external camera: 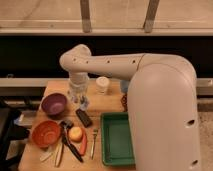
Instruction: Wipe red bowl with towel
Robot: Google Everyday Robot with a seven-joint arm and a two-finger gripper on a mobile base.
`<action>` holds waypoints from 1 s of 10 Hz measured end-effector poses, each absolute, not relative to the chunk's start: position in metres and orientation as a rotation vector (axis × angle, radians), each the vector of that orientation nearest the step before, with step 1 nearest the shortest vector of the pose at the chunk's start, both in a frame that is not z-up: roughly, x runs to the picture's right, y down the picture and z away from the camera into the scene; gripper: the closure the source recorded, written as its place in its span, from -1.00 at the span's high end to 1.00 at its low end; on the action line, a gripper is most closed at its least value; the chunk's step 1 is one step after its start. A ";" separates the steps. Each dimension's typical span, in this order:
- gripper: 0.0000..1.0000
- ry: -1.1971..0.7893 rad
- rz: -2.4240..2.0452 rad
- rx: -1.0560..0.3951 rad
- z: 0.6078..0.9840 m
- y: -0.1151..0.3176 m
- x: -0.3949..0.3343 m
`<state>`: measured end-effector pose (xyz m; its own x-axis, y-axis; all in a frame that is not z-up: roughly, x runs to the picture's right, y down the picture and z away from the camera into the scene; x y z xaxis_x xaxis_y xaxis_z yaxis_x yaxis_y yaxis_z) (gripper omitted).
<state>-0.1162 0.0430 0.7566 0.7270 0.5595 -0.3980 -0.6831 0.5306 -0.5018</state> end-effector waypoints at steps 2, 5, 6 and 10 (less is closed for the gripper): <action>-1.00 0.203 0.748 -0.679 0.758 0.042 -0.112; -1.00 0.201 0.747 -0.680 0.758 0.042 -0.113; -1.00 0.201 0.744 -0.681 0.758 0.043 -0.113; -1.00 0.161 0.669 -0.706 0.743 0.080 -0.143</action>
<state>-0.1427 0.0799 0.7435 0.7819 0.5131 -0.3541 -0.6181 0.5642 -0.5473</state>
